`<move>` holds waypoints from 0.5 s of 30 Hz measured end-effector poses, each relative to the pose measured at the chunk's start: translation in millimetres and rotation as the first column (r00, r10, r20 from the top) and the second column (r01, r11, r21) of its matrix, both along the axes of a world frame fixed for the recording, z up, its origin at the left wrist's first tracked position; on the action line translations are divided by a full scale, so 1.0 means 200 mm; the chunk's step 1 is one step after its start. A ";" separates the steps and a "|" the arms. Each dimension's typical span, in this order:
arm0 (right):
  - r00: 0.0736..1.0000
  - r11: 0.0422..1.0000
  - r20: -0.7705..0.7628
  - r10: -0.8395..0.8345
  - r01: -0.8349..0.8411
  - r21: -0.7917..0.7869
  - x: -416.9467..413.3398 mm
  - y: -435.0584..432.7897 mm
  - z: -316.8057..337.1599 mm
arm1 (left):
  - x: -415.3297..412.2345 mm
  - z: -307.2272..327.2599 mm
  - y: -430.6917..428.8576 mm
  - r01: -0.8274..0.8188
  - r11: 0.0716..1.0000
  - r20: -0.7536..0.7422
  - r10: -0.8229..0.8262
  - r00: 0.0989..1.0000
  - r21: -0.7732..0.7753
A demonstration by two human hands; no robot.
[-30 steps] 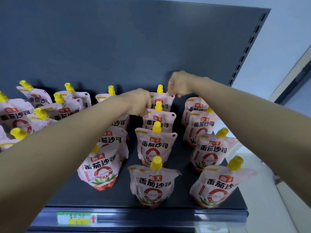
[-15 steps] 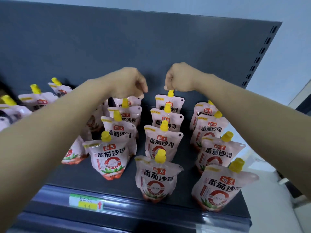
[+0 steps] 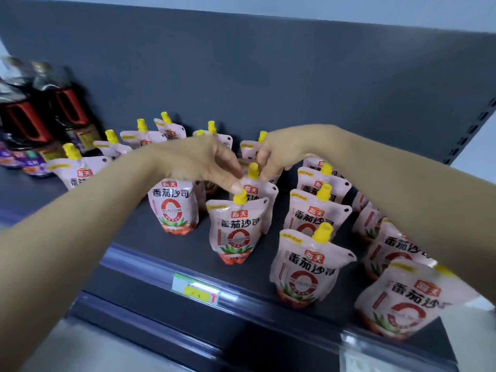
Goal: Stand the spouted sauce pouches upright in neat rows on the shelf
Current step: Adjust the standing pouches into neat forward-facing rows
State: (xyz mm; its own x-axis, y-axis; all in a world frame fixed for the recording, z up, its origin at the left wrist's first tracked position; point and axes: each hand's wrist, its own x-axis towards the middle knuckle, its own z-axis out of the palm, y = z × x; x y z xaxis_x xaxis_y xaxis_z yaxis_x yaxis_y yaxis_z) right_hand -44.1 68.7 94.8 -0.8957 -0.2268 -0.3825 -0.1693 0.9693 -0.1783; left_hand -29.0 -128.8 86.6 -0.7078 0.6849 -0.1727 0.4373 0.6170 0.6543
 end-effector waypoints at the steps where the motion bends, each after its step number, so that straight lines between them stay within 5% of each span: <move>1: 1.000 1.000 -0.002 -0.023 0.023 0.009 -0.01 -0.02 -0.02 | -0.01 -0.03 -0.01 0.030 0.999 0.020 -0.029 0.999 -0.039; 6: 0.992 0.989 -0.028 -0.119 0.121 0.089 0.00 -0.12 -0.11 | -0.02 -0.22 -0.02 0.142 0.967 -0.090 -0.164 0.982 -0.210; 15: 0.952 0.953 -0.097 -0.290 0.297 0.067 0.05 -0.20 -0.14 | -0.10 -0.28 -0.15 0.294 0.942 -0.109 -0.313 0.943 -0.165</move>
